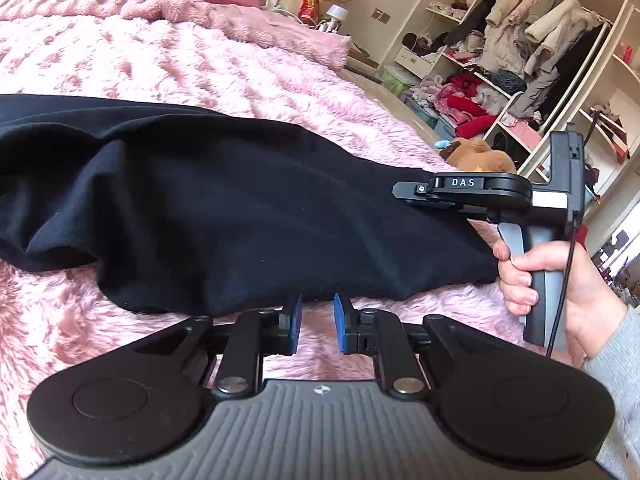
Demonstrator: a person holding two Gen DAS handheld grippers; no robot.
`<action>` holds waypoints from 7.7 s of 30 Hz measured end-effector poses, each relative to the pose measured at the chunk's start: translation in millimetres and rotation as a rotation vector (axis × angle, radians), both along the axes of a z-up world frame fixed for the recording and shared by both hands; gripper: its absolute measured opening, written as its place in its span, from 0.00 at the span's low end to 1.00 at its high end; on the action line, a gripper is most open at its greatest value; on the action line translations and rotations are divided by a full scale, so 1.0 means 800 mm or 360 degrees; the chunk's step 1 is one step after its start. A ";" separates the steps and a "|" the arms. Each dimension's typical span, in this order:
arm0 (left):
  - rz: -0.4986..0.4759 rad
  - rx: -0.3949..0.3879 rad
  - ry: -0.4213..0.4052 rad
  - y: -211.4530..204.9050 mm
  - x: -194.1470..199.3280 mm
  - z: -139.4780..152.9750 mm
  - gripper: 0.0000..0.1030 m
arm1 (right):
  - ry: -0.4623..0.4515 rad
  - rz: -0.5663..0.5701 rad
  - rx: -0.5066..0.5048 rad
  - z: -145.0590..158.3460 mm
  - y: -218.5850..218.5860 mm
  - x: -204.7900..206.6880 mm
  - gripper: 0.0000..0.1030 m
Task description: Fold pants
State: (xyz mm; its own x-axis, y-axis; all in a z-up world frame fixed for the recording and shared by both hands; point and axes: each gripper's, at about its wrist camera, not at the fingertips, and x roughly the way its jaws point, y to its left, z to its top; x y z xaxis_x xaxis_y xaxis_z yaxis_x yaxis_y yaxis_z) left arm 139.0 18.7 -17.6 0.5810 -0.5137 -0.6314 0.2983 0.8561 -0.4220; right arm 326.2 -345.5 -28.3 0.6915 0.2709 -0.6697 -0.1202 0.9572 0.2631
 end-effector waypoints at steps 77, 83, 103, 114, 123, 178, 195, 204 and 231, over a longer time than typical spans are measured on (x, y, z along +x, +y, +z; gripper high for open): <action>0.1768 -0.0299 0.0053 0.579 -0.105 0.019 0.35 | -0.0472 0.1133 -0.0293 0.095 0.745 0.070 0.20; 0.1516 -0.0446 0.0097 0.562 -0.082 0.005 0.36 | -0.0457 0.1233 -0.0062 0.114 0.656 0.077 0.19; 0.0749 -0.0797 0.0135 0.440 0.002 0.000 0.44 | -0.0309 0.1739 -0.0739 0.028 0.490 0.036 0.08; 0.0478 -0.1002 0.0142 0.349 0.058 -0.047 0.44 | -0.0076 0.1696 -0.0330 0.044 0.428 0.101 0.35; 0.0591 -0.1135 0.0225 0.330 0.057 -0.092 0.37 | 0.0317 0.1629 0.0232 0.025 0.394 0.186 0.34; 0.0435 -0.0505 0.0357 0.247 0.128 -0.073 0.05 | 0.0307 0.1211 0.0176 -0.018 0.272 -0.033 0.04; 0.0494 -0.0523 0.0548 0.256 0.113 -0.079 0.05 | 0.0196 0.0291 0.0391 -0.023 0.248 0.143 0.00; 0.0498 -0.0533 0.0560 0.259 0.112 -0.079 0.05 | 0.0056 0.0608 0.0434 0.022 0.312 0.115 0.01; 0.0824 -0.0053 0.0225 0.328 0.031 -0.007 0.10 | -0.0679 0.1352 -0.0551 0.044 0.496 -0.056 0.21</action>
